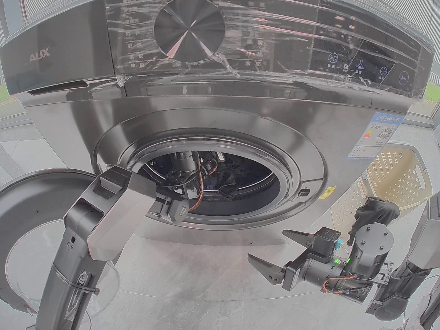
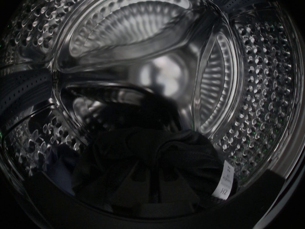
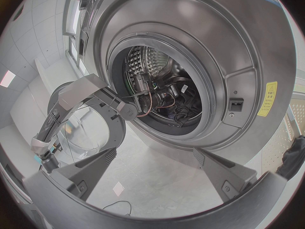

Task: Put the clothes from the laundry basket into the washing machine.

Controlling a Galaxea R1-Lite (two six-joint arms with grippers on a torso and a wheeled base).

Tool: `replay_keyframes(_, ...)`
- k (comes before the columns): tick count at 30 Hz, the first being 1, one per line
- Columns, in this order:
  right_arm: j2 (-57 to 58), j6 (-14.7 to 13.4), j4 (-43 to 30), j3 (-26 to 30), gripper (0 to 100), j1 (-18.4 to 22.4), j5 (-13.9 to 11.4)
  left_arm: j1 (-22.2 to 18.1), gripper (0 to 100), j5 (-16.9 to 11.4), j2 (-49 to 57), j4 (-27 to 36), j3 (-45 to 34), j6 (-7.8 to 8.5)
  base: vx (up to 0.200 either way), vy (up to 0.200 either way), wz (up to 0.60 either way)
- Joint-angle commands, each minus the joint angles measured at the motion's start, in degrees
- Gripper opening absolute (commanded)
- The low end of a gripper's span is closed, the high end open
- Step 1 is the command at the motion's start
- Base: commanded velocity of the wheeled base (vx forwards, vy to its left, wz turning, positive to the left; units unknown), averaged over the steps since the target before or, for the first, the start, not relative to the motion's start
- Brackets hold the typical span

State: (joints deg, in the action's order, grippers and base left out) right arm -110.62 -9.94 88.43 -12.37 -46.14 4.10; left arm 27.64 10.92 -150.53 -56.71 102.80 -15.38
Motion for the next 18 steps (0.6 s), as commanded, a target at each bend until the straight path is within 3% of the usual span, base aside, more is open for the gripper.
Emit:
replay_keyframes(1,-0.3,0.0,0.0,0.1,100,0.0,0.0,1.0,0,-0.7,1.5,-0.4,-5.8,0.0,0.0,0.0,0.0)
replay_keyframes(2,-0.3,0.0,0.0,0.0,100,0.0,-0.1,1.3,0,-0.9,2.1,-0.4,-6.7,0.0,0.0,0.0,0.0)
replay_keyframes(3,-0.3,0.0,0.1,0.0,100,0.0,-0.1,2.0,100,-1.0,3.8,-0.2,-9.0,-0.26,0.0,0.0,0.0)
replay_keyframes(6,-0.3,0.0,0.0,0.1,100,0.0,-0.1,3.0,100,-1.7,6.4,0.7,-12.3,-0.96,0.0,0.0,0.0)
replay_keyframes(10,-0.3,0.0,0.0,0.0,100,-0.1,0.0,4.5,100,-4.9,9.0,3.0,-16.8,-2.81,0.0,0.0,0.0)
replay_keyframes(18,-0.2,0.0,0.0,0.1,100,-0.1,0.0,5.1,100,-6.4,6.9,3.4,-20.0,-2.28,0.0,0.0,0.0)
